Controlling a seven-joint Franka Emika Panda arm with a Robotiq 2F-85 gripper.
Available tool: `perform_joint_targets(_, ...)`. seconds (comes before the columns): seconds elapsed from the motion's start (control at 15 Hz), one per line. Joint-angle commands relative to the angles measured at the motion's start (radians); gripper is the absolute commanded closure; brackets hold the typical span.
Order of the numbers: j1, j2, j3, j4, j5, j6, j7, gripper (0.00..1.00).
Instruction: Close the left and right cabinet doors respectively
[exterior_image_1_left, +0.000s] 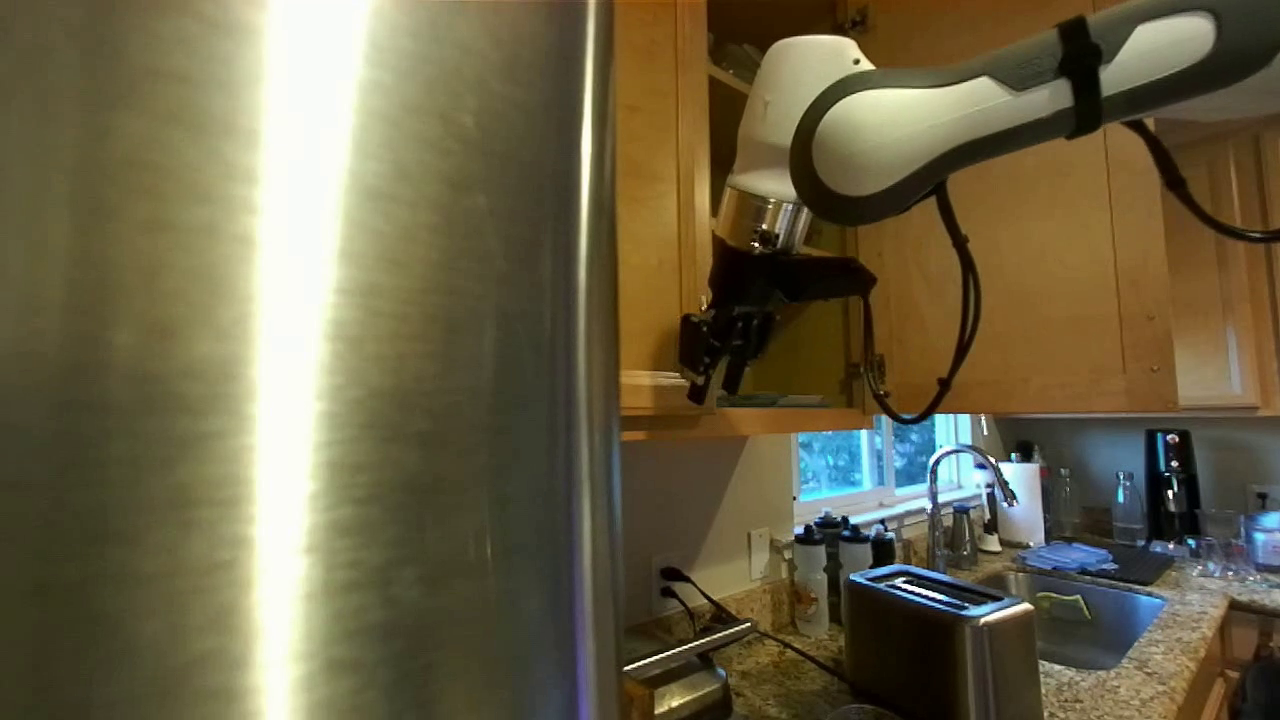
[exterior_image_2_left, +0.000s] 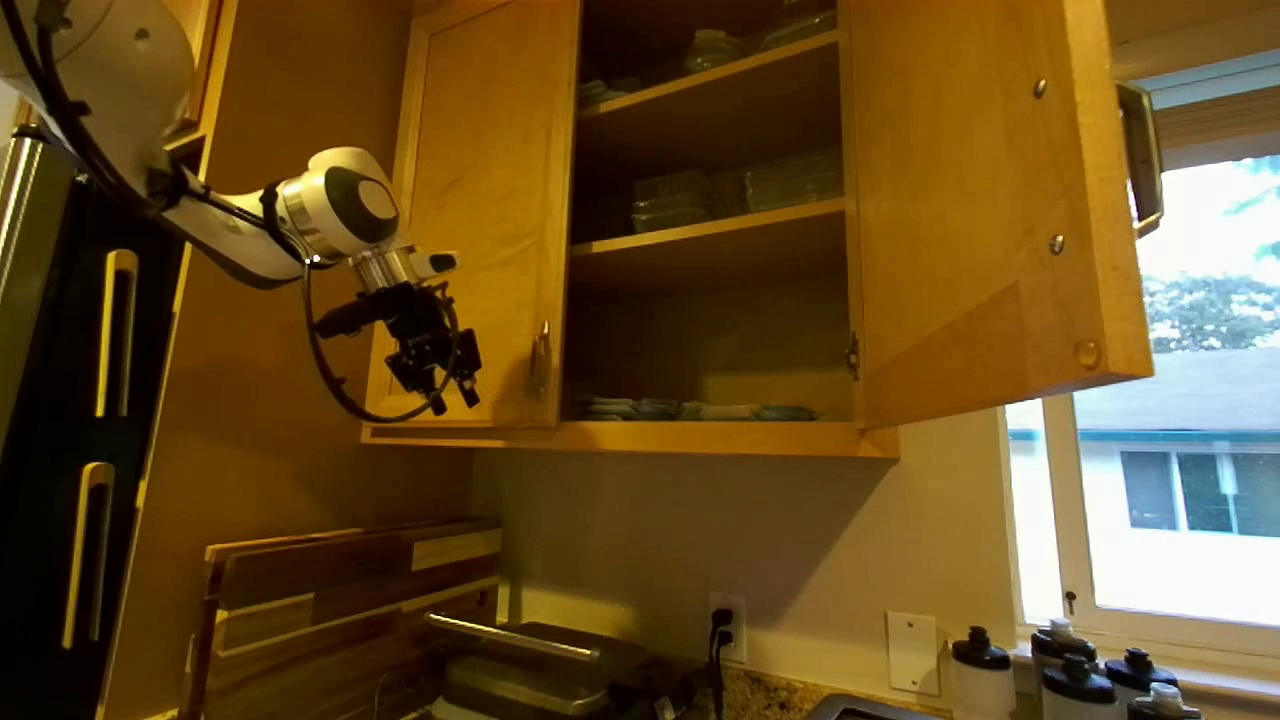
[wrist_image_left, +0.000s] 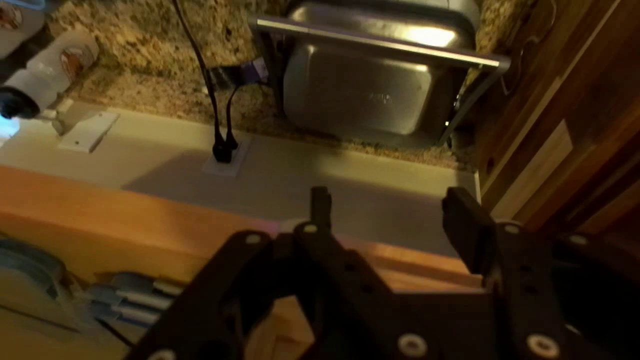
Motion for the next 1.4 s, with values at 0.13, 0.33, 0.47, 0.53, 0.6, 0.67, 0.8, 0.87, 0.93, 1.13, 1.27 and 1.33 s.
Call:
perform_joint_targets(0.13, 0.042, -0.136, -0.004, -0.142, 0.089, -0.247, 0.046, 0.01)
perform_joint_targets(0.33, 0.032, -0.188, -0.038, -0.200, 0.163, -0.339, 0.066, 0.00)
perform_joint_targets(0.47, 0.024, -0.229, -0.070, -0.246, 0.203, -0.359, 0.065, 0.00)
perform_joint_targets(0.53, 0.021, -0.251, -0.087, -0.270, 0.221, -0.360, 0.057, 0.00)
perform_joint_targets(0.6, 0.012, -0.282, -0.106, -0.301, 0.237, -0.361, 0.057, 0.00)
perform_joint_targets(0.67, 0.004, -0.311, -0.121, -0.328, 0.250, -0.365, 0.058, 0.00)
perform_joint_targets(0.8, -0.020, -0.378, -0.147, -0.386, 0.272, -0.374, 0.075, 0.00)
perform_joint_targets(0.87, -0.033, -0.414, -0.156, -0.414, 0.276, -0.380, 0.079, 0.00)
perform_joint_targets(0.93, -0.047, -0.449, -0.164, -0.439, 0.279, -0.383, 0.079, 0.00)
perform_joint_targets(1.13, -0.062, -0.400, -0.148, -0.398, 0.261, -0.369, 0.043, 0.00)
perform_joint_targets(1.27, -0.061, -0.399, -0.143, -0.395, 0.260, -0.368, 0.043, 0.00)
perform_joint_targets(1.33, -0.060, -0.388, -0.141, -0.393, 0.260, -0.367, 0.043, 0.00)
